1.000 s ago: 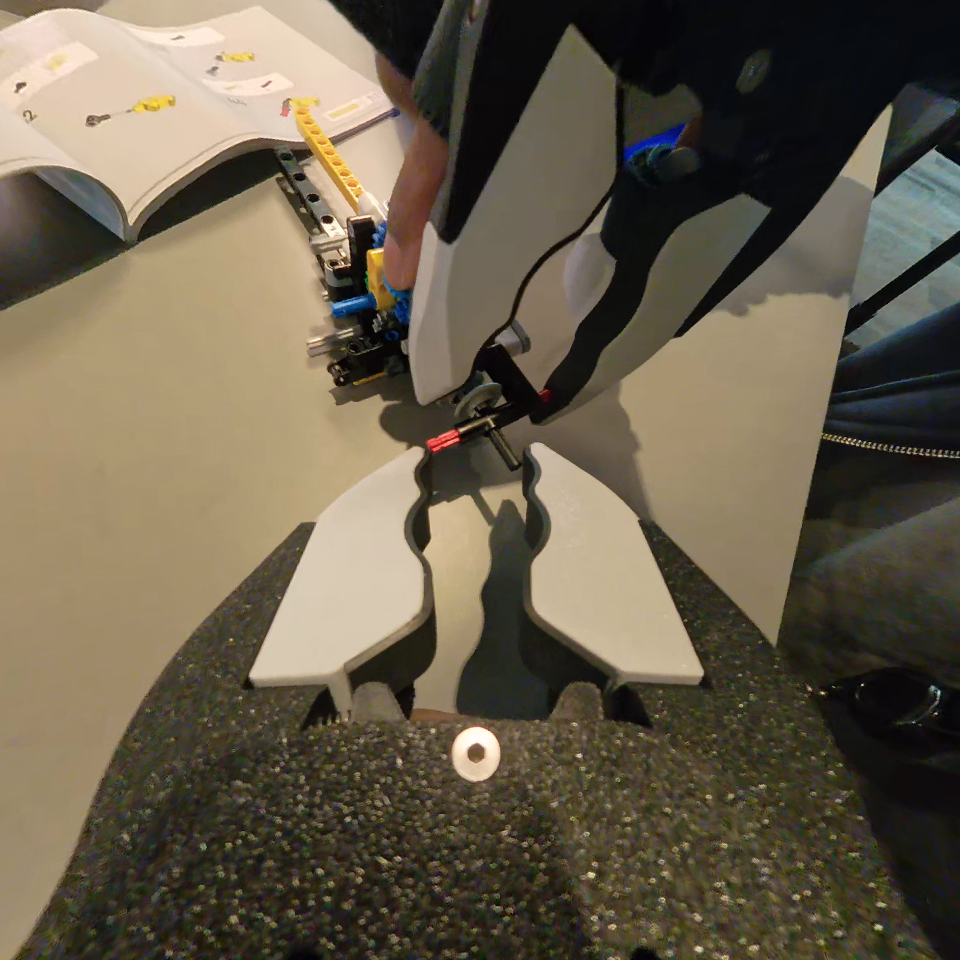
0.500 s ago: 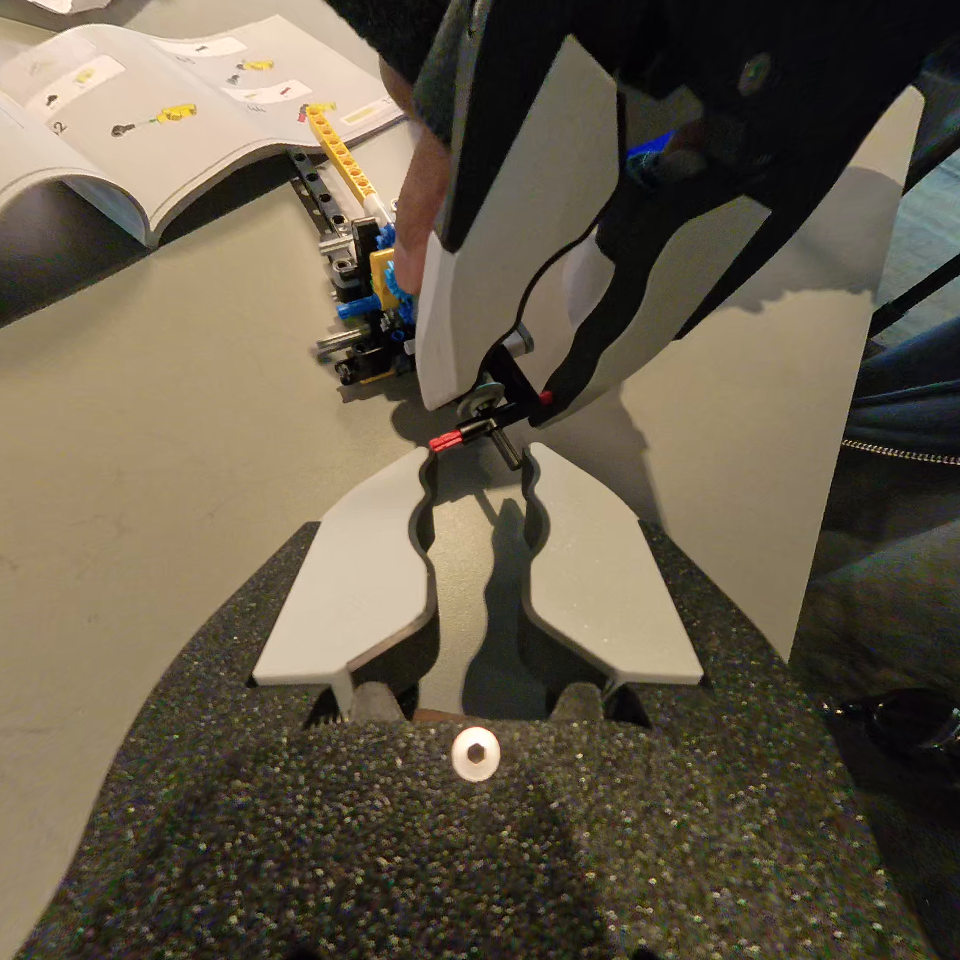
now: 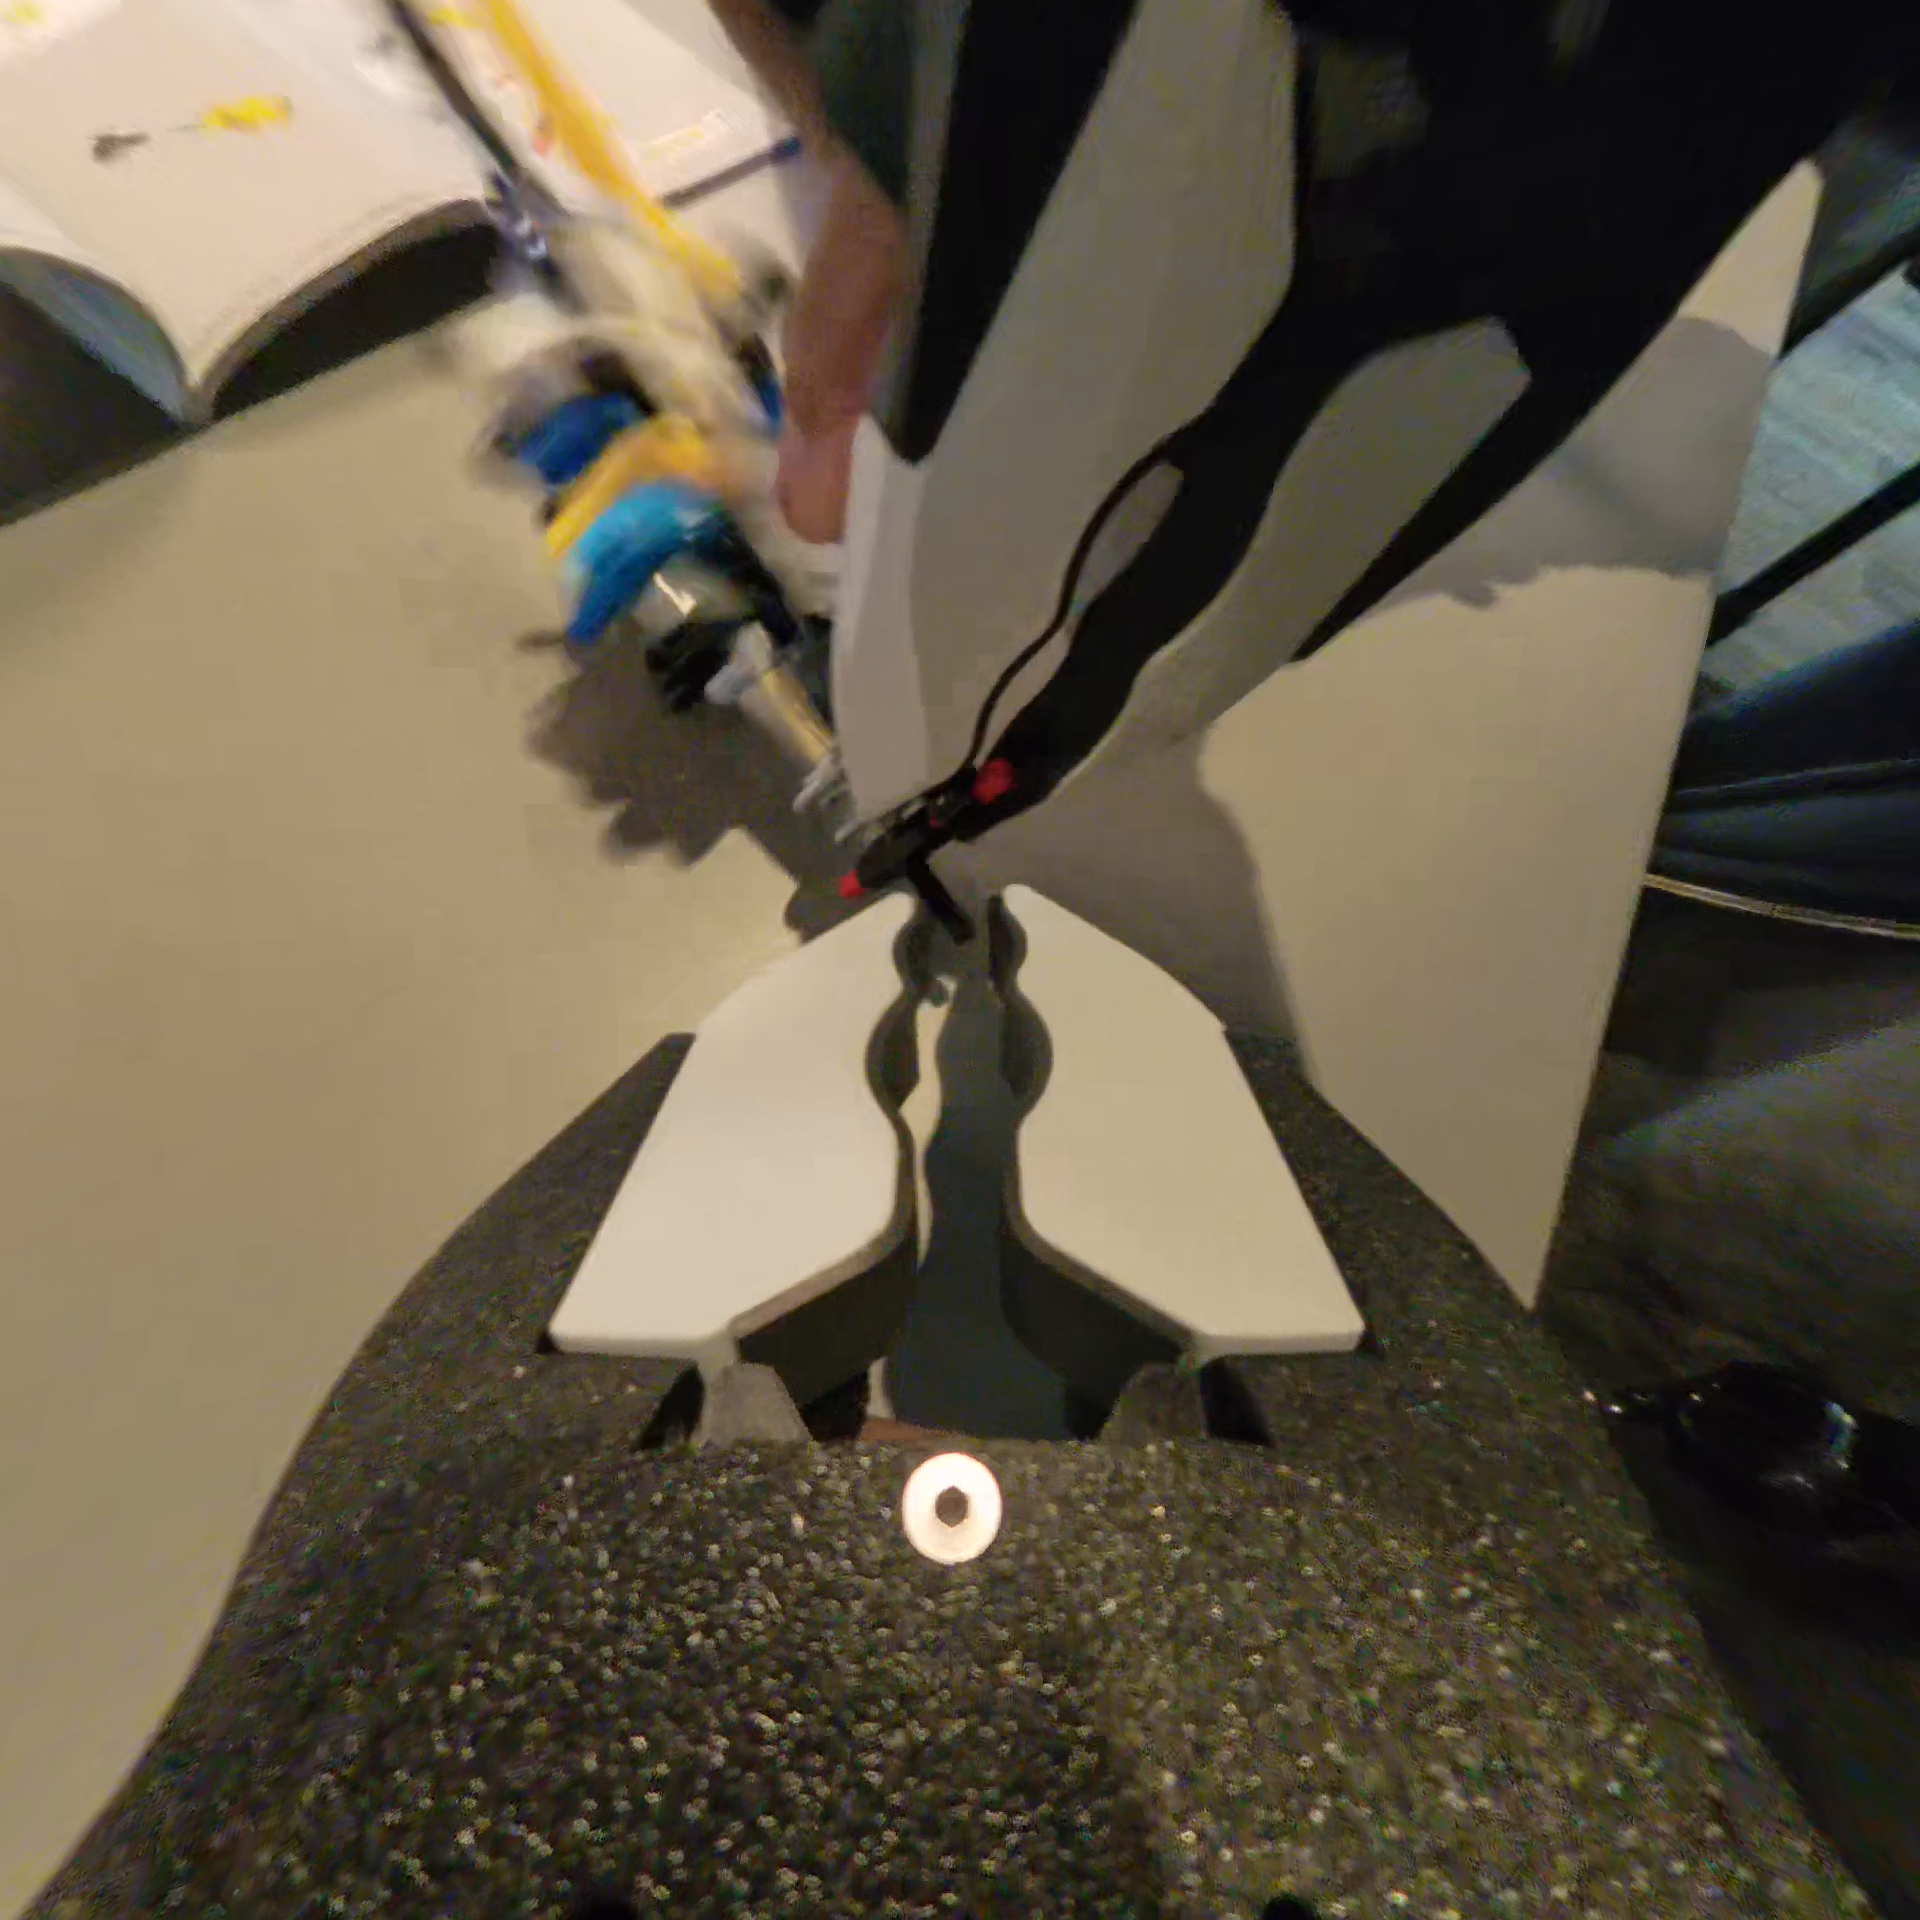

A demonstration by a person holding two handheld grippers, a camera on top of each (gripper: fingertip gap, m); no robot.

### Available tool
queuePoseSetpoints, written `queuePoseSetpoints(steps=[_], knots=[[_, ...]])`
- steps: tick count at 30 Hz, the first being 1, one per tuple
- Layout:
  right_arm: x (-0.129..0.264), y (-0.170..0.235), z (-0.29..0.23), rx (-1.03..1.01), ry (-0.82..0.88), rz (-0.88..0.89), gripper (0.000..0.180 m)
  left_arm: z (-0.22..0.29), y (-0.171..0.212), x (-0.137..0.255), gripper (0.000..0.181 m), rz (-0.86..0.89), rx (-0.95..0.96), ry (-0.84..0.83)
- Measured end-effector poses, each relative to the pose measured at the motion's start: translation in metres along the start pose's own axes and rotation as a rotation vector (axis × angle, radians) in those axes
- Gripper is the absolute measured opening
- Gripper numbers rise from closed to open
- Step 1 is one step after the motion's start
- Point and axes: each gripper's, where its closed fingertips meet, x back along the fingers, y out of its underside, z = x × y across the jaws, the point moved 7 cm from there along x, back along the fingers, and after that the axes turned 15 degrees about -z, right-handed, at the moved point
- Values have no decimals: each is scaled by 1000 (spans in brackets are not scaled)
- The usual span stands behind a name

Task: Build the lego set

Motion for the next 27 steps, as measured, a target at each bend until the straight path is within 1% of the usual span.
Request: queuePoseSetpoints(steps=[1, 2, 4, 7, 8, 14, 16, 22, 27], knots=[[2, -2, 2, -20, -18, 28, 13, 1, -1, -1, 10, 1, 4, 2], [2, -3, 1, -9, -20, 6, 12, 0, -1, -2, 6, -10, 14, 4], [0, -3, -3, 13, -7, -36, 11, -3, 0, -1, 7, -20, 40, 23], [4, -2, -5, -16, 24, -12, 11, -9, 3, 7, 11, 23, 60, 37], [4, 0, -5, -27, 30, -7, 12, -10, 4, 8, 11, 23, 64, 36], [-1, 5, -10, -69, 70, -29, 16, -13, 4, 10, 25, 40, 107, 61], [0, 5, -10, -87, 84, -28, 16, -15, 3, 8, 27, 32, 116, 47], [-1, 7, -12, -113, 101, -24, 16, -18, -1, 4, 29, 8, 82, 0], [0, 7, -14, -122, 138, -28, 18, -25, -4, 9, 29, 32, -23, -71]])
